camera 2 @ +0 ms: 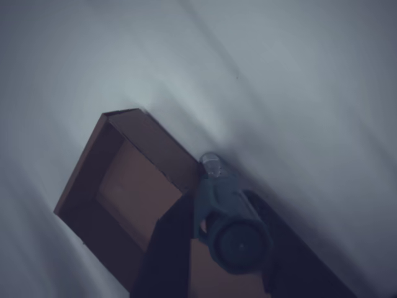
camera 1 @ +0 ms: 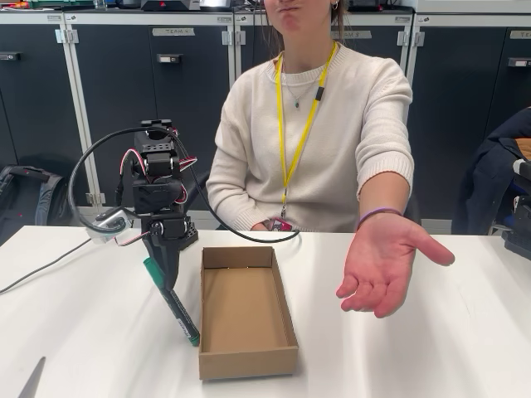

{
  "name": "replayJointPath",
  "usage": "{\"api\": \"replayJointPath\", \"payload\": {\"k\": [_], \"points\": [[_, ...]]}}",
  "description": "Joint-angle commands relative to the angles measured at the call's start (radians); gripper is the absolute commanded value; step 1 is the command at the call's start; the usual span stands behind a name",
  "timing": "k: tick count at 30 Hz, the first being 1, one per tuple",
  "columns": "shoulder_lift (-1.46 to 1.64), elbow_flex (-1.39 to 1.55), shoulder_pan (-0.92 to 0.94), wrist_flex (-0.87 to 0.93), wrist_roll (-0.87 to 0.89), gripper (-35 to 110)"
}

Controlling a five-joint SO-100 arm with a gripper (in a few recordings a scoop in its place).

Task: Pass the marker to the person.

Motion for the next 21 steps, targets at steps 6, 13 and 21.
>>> {"api": "replayJointPath", "payload": {"k": [6,13,21], "points": [[0.094,0.098,-0.035,-0.012,0.009,-5],[0.041,0.083,0.031,-0.015,0.017,-5],[0.005,0.057,0.241,-0.078,0.000,-5]]}}
